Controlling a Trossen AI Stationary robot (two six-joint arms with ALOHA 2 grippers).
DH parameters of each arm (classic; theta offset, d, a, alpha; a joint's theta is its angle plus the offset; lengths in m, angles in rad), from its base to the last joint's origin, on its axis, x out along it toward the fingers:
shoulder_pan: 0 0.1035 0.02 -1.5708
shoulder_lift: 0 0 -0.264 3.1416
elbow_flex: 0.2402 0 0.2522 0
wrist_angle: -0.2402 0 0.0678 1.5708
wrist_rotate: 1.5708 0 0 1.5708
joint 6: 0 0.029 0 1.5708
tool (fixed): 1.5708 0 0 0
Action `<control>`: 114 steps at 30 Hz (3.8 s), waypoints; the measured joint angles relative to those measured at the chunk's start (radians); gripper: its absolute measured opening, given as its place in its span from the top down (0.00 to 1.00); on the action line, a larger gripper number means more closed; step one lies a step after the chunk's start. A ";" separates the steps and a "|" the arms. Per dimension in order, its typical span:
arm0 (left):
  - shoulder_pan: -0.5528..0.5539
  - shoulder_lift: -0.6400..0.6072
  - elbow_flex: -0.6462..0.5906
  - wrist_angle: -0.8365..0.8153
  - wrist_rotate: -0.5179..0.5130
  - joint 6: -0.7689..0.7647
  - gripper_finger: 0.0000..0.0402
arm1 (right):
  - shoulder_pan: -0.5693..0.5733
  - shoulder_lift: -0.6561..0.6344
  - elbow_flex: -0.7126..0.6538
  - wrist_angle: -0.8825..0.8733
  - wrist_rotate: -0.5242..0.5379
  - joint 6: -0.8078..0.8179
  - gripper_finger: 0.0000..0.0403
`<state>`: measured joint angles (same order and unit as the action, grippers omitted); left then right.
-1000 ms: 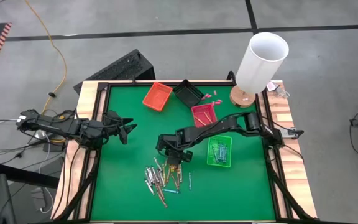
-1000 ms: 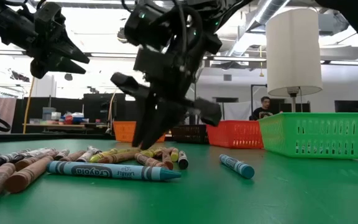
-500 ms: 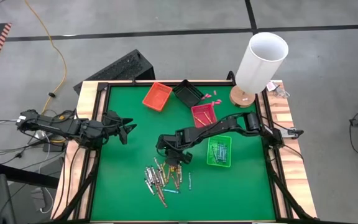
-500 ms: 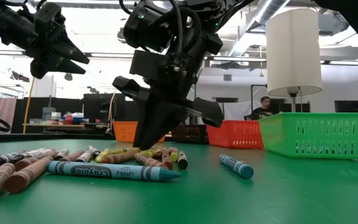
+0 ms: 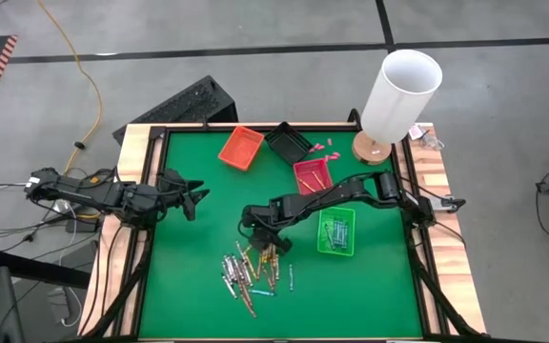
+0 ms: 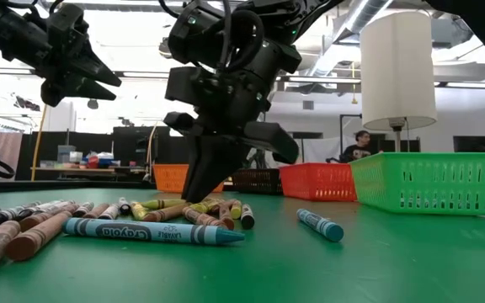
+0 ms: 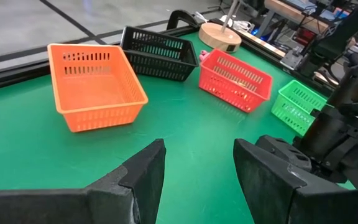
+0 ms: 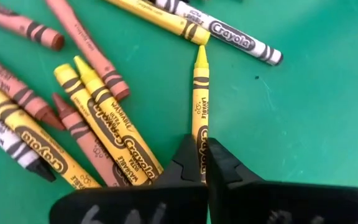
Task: Sort crayons
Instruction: Put the yellow crayon into the red bin
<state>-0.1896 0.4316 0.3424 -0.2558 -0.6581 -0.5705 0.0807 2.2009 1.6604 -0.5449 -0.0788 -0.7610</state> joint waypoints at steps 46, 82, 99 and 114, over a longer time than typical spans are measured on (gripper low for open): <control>0.000 0.007 0.000 -0.018 -0.072 -0.071 0.55 | -0.256 -0.365 -0.002 -0.386 0.023 0.730 0.99; 0.000 0.007 0.000 -0.024 -0.090 -0.063 0.55 | -0.380 -0.918 -0.449 -0.567 0.631 1.152 0.98; 0.000 0.007 0.000 -0.024 -0.091 -0.131 0.55 | -0.361 -0.868 -0.876 0.202 0.458 1.431 0.98; 0.000 0.007 0.000 -0.024 -0.090 -0.160 0.55 | -0.328 -0.709 -0.879 0.269 0.358 1.433 0.98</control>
<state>-0.1894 0.4389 0.3424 -0.2798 -0.7484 -0.7310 -0.2474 1.4920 0.7815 -0.2756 0.2790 0.6725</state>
